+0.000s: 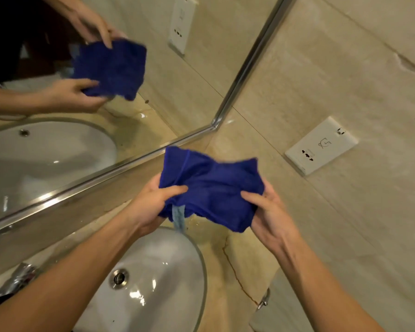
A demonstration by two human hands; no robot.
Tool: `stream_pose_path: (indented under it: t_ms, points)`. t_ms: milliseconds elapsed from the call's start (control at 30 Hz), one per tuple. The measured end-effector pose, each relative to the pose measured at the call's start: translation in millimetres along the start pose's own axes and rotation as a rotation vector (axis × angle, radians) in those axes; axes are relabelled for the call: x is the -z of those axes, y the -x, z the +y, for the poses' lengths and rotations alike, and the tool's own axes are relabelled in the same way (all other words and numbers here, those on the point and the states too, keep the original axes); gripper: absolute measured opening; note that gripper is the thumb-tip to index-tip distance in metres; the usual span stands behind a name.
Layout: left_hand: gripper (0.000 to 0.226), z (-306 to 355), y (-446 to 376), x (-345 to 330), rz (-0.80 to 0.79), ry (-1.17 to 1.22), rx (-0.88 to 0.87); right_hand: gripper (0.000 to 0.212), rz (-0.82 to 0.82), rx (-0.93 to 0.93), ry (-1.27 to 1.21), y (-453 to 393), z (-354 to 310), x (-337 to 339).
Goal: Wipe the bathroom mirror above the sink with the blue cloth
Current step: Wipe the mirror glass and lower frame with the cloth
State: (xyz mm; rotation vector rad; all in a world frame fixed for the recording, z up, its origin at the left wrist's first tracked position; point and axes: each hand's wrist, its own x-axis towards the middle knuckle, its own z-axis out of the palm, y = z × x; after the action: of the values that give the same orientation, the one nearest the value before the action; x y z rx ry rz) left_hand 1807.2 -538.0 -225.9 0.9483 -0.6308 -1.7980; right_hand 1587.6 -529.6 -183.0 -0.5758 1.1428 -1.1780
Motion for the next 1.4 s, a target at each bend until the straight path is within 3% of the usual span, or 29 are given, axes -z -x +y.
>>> stream_pose_path:
  t_ms: [67,167,300,467,567,667,767,833,867,933,1033,1133,1267,1400]
  points:
    - [0.028,3,-3,-1,-0.058,0.067,-0.064,0.046,-0.031,0.101,-0.021,4,-11,-8]
    - [0.05,1,-4,6,-0.11,0.094,-0.072,0.059,-0.026,0.113,0.055,11,-11,-10]
    - [0.028,-1,0,17,-0.175,0.222,0.026,0.054,-0.041,0.033,0.11,12,4,-6]
    - [0.017,-2,-9,22,-0.119,0.356,0.016,0.032,-0.097,-0.055,0.085,5,5,2]
    - [0.031,-8,-16,18,-0.084,0.148,0.079,0.022,-0.117,-0.121,0.06,2,0,7]
    - [0.041,-9,-22,18,-0.041,0.207,0.197,0.007,-0.048,-0.119,0.14,-1,-3,7]
    - [0.046,-6,-26,15,-0.067,0.27,0.236,0.024,0.15,-0.053,0.395,-2,-2,5]
    - [0.042,-12,-29,7,-0.077,0.033,0.218,0.051,0.166,-0.14,0.478,-2,4,4]
    - [0.038,-18,-29,2,-0.063,-0.114,0.195,0.054,0.156,-0.195,0.543,-1,8,3]
    - [0.026,-34,-32,-4,0.062,-0.263,0.146,0.038,0.123,-0.28,0.715,-2,14,2]
    - [0.008,-41,-38,2,0.219,-0.106,0.156,0.02,0.035,-0.32,0.802,-24,10,11]
    - [0.02,-43,-49,14,0.31,-0.05,0.175,0.025,-0.016,-0.337,0.763,-61,0,19]
    - [0.031,-78,-71,32,0.449,-0.041,0.227,0.035,0.017,-0.275,0.938,-116,8,20]
    - [0.022,-112,-108,44,0.603,0.079,0.245,0.039,0.025,-0.147,0.903,-180,41,31]
